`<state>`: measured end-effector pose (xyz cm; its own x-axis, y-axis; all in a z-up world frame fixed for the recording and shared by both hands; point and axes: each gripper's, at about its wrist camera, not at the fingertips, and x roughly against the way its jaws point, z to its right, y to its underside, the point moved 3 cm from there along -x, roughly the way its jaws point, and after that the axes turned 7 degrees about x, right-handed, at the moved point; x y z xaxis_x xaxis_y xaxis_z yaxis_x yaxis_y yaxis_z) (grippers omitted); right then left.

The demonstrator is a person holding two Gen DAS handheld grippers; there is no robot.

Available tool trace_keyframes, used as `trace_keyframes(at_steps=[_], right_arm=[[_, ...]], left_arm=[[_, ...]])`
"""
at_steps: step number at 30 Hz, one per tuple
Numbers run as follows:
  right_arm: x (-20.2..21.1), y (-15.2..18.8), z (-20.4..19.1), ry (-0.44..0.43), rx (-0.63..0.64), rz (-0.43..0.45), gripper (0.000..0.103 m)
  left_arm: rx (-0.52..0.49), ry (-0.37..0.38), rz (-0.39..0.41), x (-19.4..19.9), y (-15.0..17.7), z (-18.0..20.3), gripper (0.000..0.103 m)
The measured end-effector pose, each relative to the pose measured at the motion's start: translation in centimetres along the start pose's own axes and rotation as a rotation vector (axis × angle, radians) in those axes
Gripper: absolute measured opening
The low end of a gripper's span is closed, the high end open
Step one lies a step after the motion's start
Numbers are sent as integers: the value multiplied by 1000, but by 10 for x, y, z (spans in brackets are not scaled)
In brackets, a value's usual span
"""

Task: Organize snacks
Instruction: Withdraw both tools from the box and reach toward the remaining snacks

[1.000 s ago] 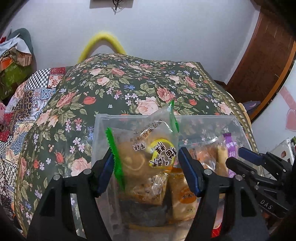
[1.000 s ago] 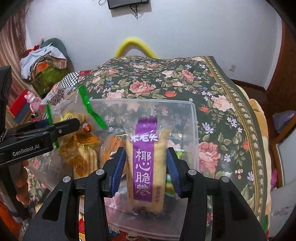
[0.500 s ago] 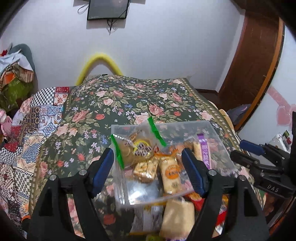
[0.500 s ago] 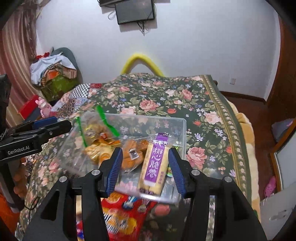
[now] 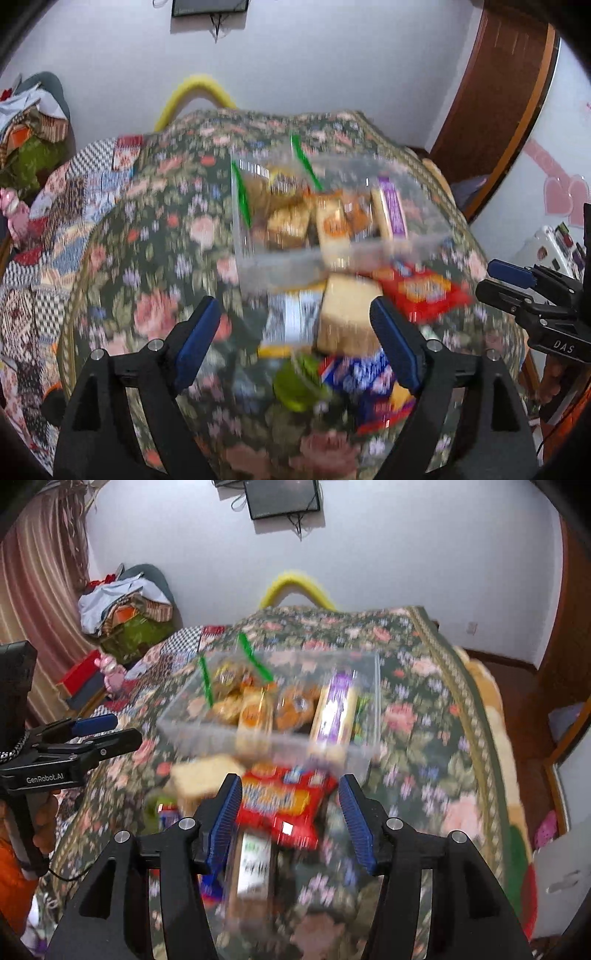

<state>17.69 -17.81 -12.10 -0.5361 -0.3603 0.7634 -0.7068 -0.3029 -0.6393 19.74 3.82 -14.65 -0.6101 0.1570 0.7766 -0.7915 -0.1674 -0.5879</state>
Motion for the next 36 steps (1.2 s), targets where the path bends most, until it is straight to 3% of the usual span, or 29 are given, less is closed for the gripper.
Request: trace_keyframes(at_steps=[11,21,25,28,30,34,36], right_arm=[[-42,48,-22,-59,10,-153,51],[-67,55,-27,-75,-9,-187,51],[-70,60,-29,-73,-8,-190,50],[-69,60,-29,-61,1,-182,47],[-70,59,-30,-60,-3,-178,43],[-74,54,-34,-53,4,-167,36],[-75,53,-38,-37,16,-159,35]], left_arm=[[-14,-3,-97,-19,55,4,84],[71,-39,-122,-42,68,-29,84],[122,-2,-141,-51,71,-39,83],[126,14,-141,-58,69,-36,76],[117,35,-145,-63,70,-31,61],[99,40,-135,-67,70,-22,44],[94,38,-134,-66,71,-21,43]])
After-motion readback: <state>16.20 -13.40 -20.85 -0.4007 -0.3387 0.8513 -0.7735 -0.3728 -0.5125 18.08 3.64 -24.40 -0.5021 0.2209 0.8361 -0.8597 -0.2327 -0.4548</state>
